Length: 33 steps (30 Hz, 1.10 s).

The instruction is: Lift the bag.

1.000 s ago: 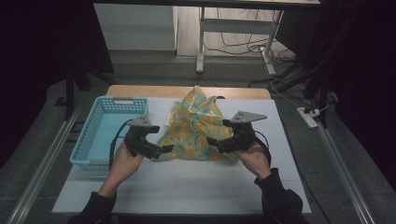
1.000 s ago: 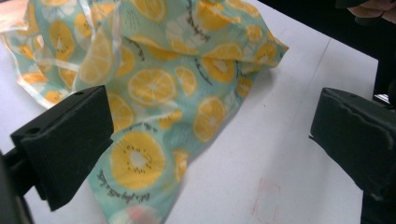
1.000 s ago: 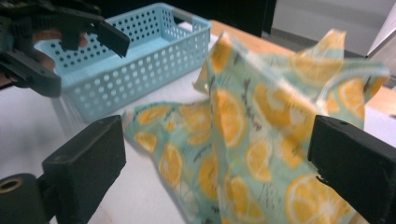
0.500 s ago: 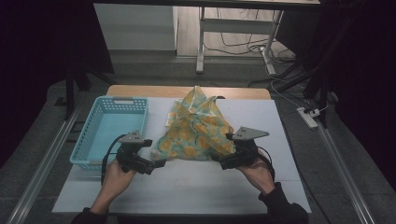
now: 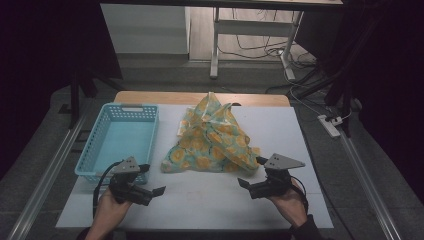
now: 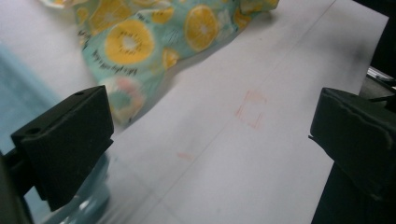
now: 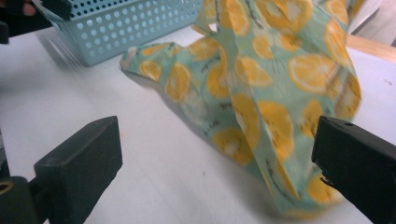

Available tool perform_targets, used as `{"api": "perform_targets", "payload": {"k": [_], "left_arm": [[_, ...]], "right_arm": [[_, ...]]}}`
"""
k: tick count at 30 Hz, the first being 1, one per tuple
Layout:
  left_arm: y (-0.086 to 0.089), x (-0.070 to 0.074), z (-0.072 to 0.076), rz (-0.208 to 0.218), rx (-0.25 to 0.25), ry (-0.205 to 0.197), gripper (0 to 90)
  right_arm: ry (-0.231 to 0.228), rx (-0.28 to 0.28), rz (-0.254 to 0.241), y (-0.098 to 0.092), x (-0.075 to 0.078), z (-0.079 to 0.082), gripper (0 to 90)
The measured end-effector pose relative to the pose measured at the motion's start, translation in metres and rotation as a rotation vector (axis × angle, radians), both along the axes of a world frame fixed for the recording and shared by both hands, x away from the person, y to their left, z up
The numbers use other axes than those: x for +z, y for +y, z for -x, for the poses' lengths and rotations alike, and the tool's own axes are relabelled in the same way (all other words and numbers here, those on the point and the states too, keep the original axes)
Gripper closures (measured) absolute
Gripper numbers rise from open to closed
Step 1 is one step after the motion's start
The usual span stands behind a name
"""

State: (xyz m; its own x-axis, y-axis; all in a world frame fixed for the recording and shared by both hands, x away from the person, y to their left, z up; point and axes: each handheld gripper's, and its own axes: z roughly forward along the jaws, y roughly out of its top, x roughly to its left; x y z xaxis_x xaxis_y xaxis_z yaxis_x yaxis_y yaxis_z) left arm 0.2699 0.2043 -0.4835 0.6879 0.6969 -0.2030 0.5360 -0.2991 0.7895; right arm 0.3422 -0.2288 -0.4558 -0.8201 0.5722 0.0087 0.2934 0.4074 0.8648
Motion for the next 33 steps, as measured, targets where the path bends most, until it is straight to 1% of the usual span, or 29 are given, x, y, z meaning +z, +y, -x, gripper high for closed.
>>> {"api": "perform_targets", "payload": {"k": [4, 8, 13, 16, 18, 20, 22, 27, 30, 33], "left_arm": [[0.011, -0.001, 0.012, 0.019, 0.03, -0.005, 0.0], [0.02, -0.004, 0.024, 0.022, 0.059, -0.007, 0.0], [0.033, -0.011, 0.039, -0.022, 0.113, -0.008, 0.0], [0.044, -0.017, 0.048, -0.026, 0.152, 0.004, 0.0], [0.051, -0.021, 0.053, -0.029, 0.182, 0.008, 0.0], [0.058, -0.025, 0.057, -0.042, 0.213, 0.011, 0.0], [0.064, -0.028, 0.061, -0.045, 0.236, 0.018, 0.0], [0.074, -0.036, 0.066, -0.07, 0.272, 0.048, 0.0], [0.078, -0.037, 0.069, -0.066, 0.29, 0.063, 0.0], [0.078, -0.038, 0.069, -0.11, 0.297, 0.102, 0.0]], "right_arm": [[0.015, -0.025, 0.011, -0.013, -0.005, 0.007, 1.4], [0.019, -0.056, 0.014, -0.026, -0.008, 0.015, 1.3], [0.024, -0.102, 0.019, -0.044, -0.011, 0.026, 0.9], [0.029, -0.138, 0.033, -0.055, -0.016, 0.033, 0.7], [0.032, -0.167, 0.048, -0.063, -0.02, 0.038, 0.6], [0.035, -0.195, 0.075, -0.069, -0.025, 0.041, 0.0], [0.05, -0.216, 0.093, -0.076, -0.03, 0.045, 0.0], [0.089, -0.253, 0.106, -0.089, -0.036, 0.053, 0.0], [0.11, -0.266, 0.109, -0.095, -0.039, 0.057, 0.0], [0.136, -0.268, 0.132, -0.098, -0.042, 0.06, 0.0]]}}
